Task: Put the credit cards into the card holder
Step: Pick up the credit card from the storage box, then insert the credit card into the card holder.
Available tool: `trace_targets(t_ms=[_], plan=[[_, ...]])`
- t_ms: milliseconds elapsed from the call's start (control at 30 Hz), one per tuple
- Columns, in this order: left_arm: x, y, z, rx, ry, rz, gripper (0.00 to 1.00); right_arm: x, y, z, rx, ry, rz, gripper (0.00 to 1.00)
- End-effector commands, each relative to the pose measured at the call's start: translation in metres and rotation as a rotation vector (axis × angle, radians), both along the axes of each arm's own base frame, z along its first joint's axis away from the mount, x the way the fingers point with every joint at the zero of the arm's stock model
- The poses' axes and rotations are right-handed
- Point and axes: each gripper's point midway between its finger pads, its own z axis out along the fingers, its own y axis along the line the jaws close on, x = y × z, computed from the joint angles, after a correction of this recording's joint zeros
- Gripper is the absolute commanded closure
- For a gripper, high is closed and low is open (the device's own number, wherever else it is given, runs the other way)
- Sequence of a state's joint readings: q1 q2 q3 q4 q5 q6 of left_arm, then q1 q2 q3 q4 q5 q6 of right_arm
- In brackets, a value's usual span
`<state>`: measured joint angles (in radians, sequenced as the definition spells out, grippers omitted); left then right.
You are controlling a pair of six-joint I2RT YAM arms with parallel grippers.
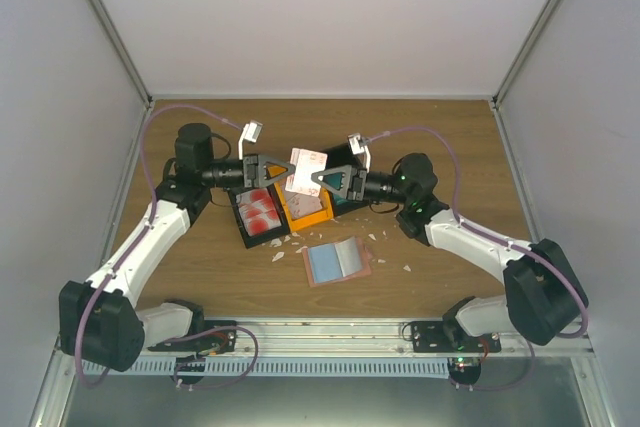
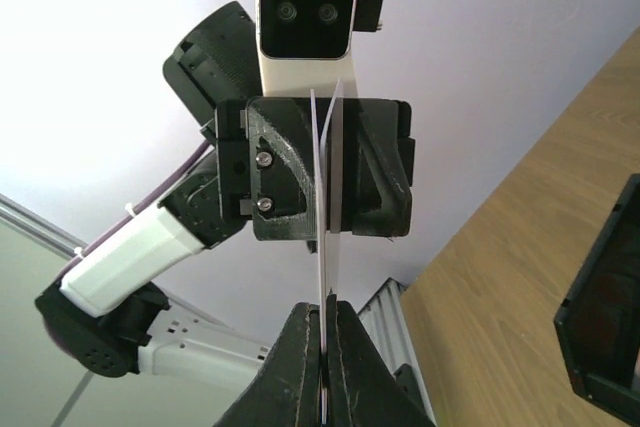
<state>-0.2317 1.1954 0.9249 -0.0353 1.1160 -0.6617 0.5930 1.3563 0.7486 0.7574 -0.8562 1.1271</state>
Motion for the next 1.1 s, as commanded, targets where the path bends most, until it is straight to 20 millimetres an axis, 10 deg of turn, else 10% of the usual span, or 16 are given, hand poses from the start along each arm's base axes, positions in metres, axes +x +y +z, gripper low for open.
trace_targets(t_ms=[0, 267, 1067], plan=[[-0.009, 0.001, 0.01, -0.032, -0.054, -0.039, 0.76, -0.014, -0.004, 0.023, 0.065, -0.072, 0.059, 0.99], [-0.012, 0.001, 0.009, -0.033, -0.038, -0.043, 1.0, -0.007, -0.001, 0.009, 0.032, -0.033, 0.044, 0.99], [0.021, 0.026, -0.004, 0.0, 0.072, 0.174, 1.0, 0.016, -0.054, -0.021, -0.066, 0.034, -0.17, 1.0]])
